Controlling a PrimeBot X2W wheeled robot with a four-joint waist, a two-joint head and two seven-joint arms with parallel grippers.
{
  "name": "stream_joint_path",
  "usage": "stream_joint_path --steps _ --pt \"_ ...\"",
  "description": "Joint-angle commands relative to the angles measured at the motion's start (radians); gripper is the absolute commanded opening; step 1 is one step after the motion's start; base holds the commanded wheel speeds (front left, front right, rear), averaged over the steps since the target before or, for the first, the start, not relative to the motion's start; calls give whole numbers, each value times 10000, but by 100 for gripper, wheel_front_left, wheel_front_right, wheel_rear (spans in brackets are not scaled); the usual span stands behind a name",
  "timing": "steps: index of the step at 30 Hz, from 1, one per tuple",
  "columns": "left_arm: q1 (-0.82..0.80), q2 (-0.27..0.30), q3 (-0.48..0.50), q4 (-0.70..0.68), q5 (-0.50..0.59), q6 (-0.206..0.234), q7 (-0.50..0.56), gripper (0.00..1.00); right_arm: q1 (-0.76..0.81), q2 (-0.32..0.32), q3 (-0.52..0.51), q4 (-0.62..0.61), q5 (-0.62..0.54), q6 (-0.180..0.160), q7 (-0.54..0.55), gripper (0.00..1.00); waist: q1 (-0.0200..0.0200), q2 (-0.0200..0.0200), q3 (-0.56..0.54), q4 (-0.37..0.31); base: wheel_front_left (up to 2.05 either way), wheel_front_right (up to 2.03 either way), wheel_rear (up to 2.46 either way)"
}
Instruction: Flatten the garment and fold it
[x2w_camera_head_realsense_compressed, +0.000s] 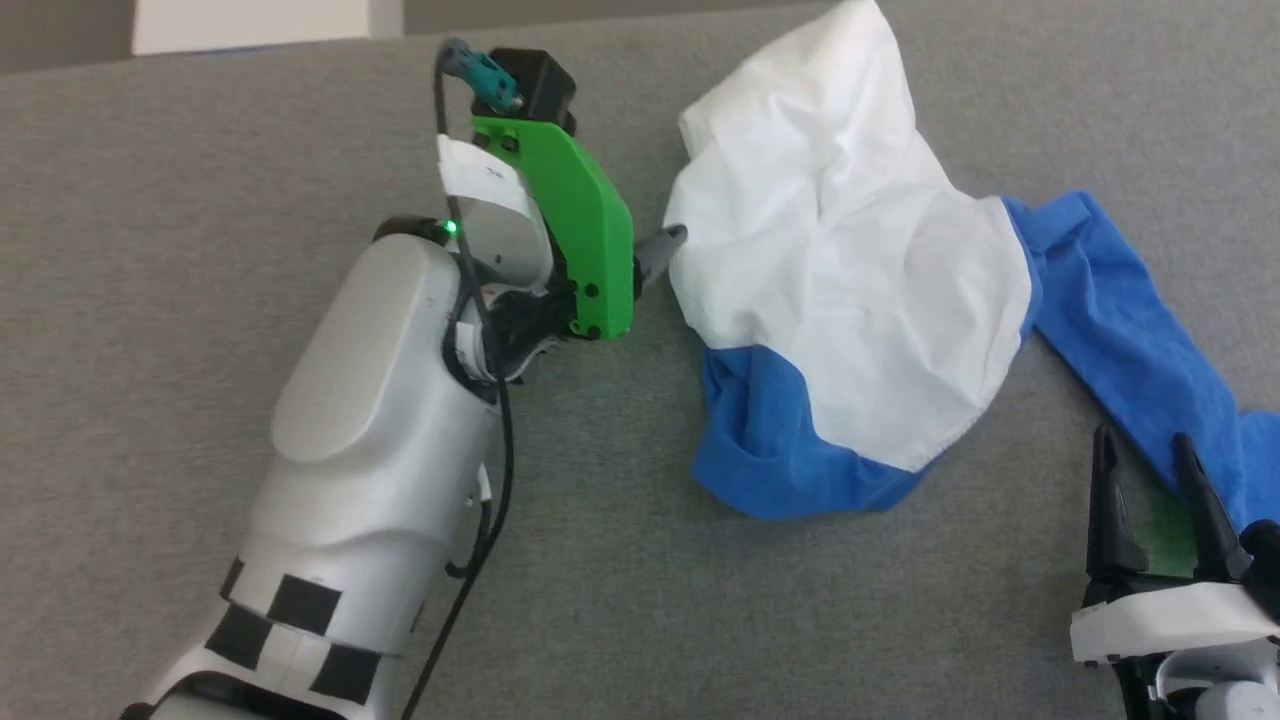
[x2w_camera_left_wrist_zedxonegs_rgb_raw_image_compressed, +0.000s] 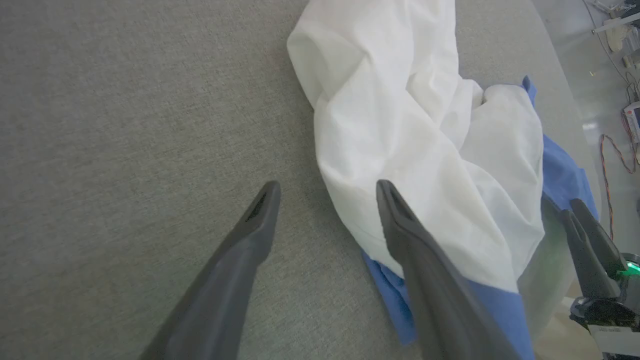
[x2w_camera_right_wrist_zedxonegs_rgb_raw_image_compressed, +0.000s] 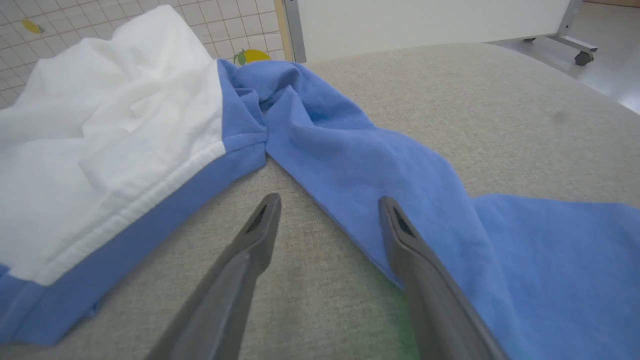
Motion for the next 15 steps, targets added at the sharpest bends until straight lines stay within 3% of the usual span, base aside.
stream_joint_path --steps 1,10,11,12,15 --pt "-100 -120 -140 161 -132 44 -68 100 -165 -3 -19 57 39 -15 -79 100 0 0 657 -537 0 0 0" --pt "149 -287 -1026 1406 -156 363 -714 100 -364 -3 -22 105 -110 -15 -133 100 0 0 846 -687 0 0 0" --pt "143 -290 -1125 1589 -4 465 -914 36 -388 -3 -11 78 -131 -15 -135 100 0 0 856 -708 0 0 0" --pt "138 -291 -1183 1736 107 533 -1088 0 -401 -3 -16 52 -151 -15 -137 100 0 0 858 -717 0 0 0" --pt "164 -297 -1319 2150 115 472 -1402 0 -397 -3 -98 -14 -233 -15 -140 100 0 0 792 -703 0 0 0"
